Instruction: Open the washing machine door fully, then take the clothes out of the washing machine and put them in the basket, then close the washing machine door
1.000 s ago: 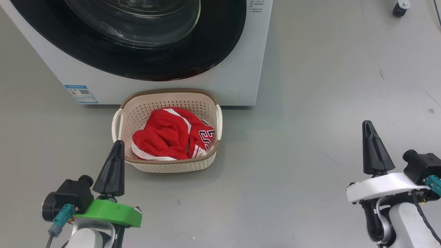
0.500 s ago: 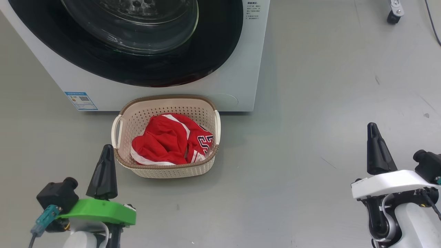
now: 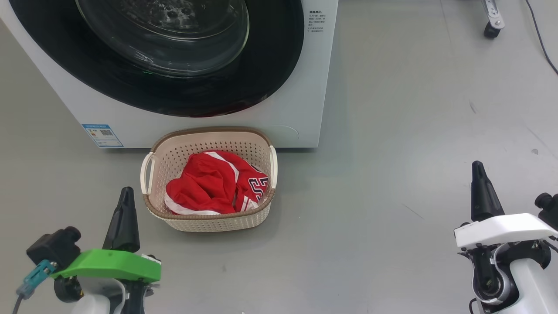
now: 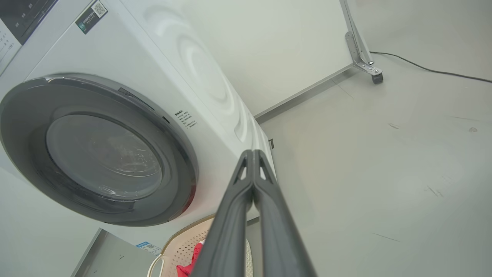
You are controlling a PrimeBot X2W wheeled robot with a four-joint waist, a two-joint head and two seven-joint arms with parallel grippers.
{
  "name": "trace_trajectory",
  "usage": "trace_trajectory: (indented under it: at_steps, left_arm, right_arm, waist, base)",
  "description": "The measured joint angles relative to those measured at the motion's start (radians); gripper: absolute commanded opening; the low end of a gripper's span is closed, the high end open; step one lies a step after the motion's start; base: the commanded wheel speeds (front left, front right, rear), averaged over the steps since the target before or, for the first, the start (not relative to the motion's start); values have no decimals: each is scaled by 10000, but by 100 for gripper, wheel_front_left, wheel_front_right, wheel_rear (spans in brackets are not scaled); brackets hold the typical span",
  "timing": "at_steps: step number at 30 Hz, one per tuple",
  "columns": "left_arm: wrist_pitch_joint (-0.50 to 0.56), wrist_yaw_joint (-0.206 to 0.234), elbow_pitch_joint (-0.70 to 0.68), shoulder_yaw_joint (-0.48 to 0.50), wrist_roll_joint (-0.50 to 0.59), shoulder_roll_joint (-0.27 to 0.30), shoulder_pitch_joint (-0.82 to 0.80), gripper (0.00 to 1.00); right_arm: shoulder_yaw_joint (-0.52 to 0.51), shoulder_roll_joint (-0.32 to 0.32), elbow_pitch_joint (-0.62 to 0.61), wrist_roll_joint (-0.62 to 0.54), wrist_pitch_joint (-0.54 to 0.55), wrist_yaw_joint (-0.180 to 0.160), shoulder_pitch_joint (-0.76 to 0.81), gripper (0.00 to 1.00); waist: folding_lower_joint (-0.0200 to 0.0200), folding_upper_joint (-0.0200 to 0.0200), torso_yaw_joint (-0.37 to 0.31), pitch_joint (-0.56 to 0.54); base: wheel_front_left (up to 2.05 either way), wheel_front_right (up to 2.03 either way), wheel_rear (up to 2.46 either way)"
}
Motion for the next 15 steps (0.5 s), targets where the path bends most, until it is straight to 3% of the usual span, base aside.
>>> trace_trajectory:
  at_steps: [15]
  left_arm:
    - [483,-2,161,263,-1973,65,44,0]
  right_arm:
    - [-395,144,222,1730,523,151,13,0]
  waist:
    - [0,0,-72,-249]
  base:
    - [0,0,0]
